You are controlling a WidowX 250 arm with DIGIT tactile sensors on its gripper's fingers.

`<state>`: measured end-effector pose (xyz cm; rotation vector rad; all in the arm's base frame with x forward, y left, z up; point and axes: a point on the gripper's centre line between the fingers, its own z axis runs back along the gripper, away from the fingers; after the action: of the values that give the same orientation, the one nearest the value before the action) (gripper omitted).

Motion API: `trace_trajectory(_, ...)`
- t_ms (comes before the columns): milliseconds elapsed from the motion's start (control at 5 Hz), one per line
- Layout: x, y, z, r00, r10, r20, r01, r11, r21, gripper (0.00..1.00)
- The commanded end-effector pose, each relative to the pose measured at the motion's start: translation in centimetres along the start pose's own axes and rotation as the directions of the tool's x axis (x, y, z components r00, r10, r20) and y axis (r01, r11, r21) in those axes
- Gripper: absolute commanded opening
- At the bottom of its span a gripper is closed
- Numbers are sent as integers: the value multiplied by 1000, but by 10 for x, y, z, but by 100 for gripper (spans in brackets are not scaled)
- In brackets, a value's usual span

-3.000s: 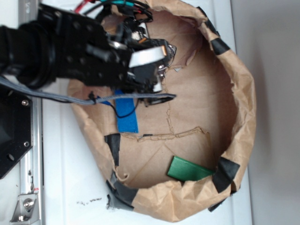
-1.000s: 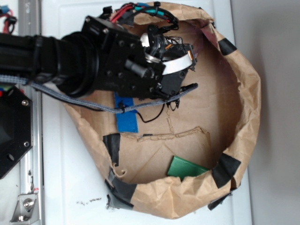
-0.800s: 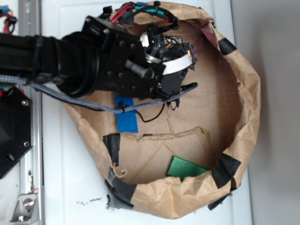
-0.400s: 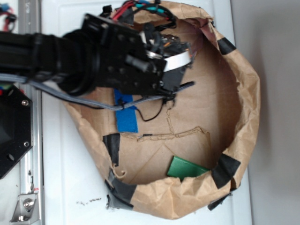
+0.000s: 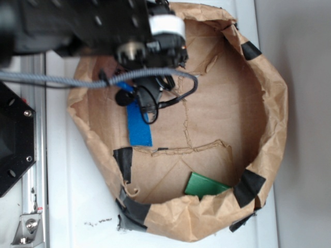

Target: Grab the silver keys.

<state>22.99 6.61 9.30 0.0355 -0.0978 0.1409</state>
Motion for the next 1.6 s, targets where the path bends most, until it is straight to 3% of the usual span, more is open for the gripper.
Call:
trace_trajectory(0,24,9,28,998,15,57,-14,1000,-17,0)
trace_trajectory(600,26,-12,35,999,-15,36,16,1000,-21,0)
trace_trajectory(800,29,-41,37,999,-17,-50,16,1000,-16,0)
trace_trajectory(1000,25,-65,41,994,-113,-8,112,990,-88,0)
trace_trajectory(1200,39,-67,33,995,-90,-46,86,993,-79,0)
trace_trajectory(1400,42,-65,31,999,-43,6,43,996,-73,0)
